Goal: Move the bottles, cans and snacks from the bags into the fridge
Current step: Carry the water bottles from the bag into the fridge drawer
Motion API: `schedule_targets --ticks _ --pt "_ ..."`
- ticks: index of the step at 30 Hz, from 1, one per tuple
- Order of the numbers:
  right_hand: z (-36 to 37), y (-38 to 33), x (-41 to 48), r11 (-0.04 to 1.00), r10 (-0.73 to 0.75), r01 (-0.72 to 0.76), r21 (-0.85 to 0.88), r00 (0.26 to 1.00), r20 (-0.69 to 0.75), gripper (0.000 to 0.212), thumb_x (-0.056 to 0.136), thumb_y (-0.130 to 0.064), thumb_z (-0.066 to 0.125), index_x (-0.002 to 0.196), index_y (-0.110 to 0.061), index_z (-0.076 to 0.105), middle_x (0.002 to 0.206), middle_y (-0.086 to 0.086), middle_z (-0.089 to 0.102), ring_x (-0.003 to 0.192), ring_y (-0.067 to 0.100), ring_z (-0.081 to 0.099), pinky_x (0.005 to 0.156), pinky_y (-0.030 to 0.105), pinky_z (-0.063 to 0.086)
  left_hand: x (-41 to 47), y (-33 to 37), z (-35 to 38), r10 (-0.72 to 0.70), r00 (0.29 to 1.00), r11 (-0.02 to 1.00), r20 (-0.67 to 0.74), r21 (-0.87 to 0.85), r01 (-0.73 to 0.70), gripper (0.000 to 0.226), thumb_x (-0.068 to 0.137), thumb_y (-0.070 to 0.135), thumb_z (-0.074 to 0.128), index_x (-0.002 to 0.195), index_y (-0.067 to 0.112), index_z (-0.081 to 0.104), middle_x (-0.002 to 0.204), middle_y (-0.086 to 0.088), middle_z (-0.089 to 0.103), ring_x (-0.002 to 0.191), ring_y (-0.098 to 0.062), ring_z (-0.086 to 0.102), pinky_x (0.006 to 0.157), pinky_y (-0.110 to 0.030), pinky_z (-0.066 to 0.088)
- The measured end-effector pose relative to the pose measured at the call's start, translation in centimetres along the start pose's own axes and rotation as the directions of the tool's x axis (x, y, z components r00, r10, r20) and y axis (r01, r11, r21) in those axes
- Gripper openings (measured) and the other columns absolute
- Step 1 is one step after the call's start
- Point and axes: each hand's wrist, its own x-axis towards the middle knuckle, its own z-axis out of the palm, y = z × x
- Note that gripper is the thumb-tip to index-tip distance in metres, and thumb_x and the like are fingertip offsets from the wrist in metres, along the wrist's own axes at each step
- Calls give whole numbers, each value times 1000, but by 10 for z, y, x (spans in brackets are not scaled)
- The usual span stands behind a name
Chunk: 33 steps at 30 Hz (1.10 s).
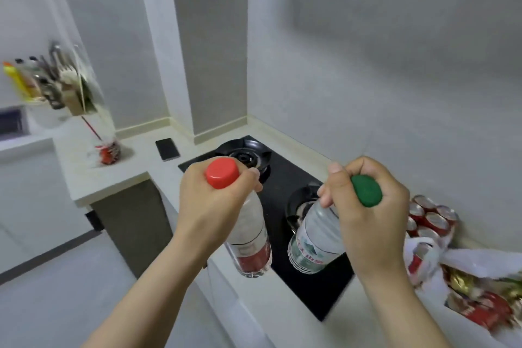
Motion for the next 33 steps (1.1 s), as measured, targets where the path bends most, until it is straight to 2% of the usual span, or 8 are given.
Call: schedule_targets --ticks 2,4,6,12,16,20,24,33 --pt "36 -5 4 999 -12 9 47 998 59 34 85 -22 61 57 -5 51 50 7 58 52 20 59 59 22 50 9 -3 -33 31 997 999 -72 22 -29 15 70 24 63 57 17 67 63 -2 70 67 -19 67 68 -37 54" --pt "73 -9 6 995 -28 16 98 992 122 34 85 -21 61 57 -5 51 50 7 59 52 18 59 59 19 49 16 -7 -66 64 987 997 -150 60 -55 16 69 25 63 56 16 67 62 -2 69 66 -17 66 64 -28 53" --pt "108 -12 5 988 -50 24 151 984 169 33 85 -20 61 56 -7 51 50 5 58 51 18 59 59 20 50 20 -13 -98 68 974 995 -215 80 -52 16 69 25 63 56 16 68 63 -1 69 65 -13 64 60 -19 49" --pt "205 -24 -8 954 -134 37 296 940 313 32 87 -19 61 59 -7 52 50 3 58 52 18 59 60 26 52 23 -27 -191 65 908 988 -414 155 0 15 68 27 63 57 18 69 66 -1 70 65 -11 63 55 -12 48" --pt "263 -34 -20 913 -167 -34 406 877 451 33 88 -21 61 59 -9 52 51 5 58 54 20 60 62 27 53 10 -30 -242 75 833 976 -548 210 50 13 68 25 63 59 17 68 64 -3 70 68 -20 65 59 -24 51" --pt "321 -44 -37 866 -214 -116 487 794 569 28 87 -23 61 63 -10 53 53 4 58 56 17 61 67 21 51 -8 -31 -285 83 712 961 -697 246 129 15 68 23 63 55 17 67 61 -3 69 68 -26 66 64 -32 52" --pt "370 -60 -57 793 -313 -201 575 676 667 33 87 -21 62 65 2 54 55 10 58 54 15 61 61 19 51 -32 -25 -318 137 557 923 -819 309 229 17 69 24 64 55 16 68 61 -2 70 67 -23 67 66 -33 52" --pt "431 -103 -122 631 -510 -437 641 389 767 38 85 -29 58 60 0 56 53 8 60 49 17 59 54 27 51 -95 -4 -350 232 195 845 -953 297 446 17 69 22 64 54 14 68 61 -3 69 70 -24 68 72 -39 54"
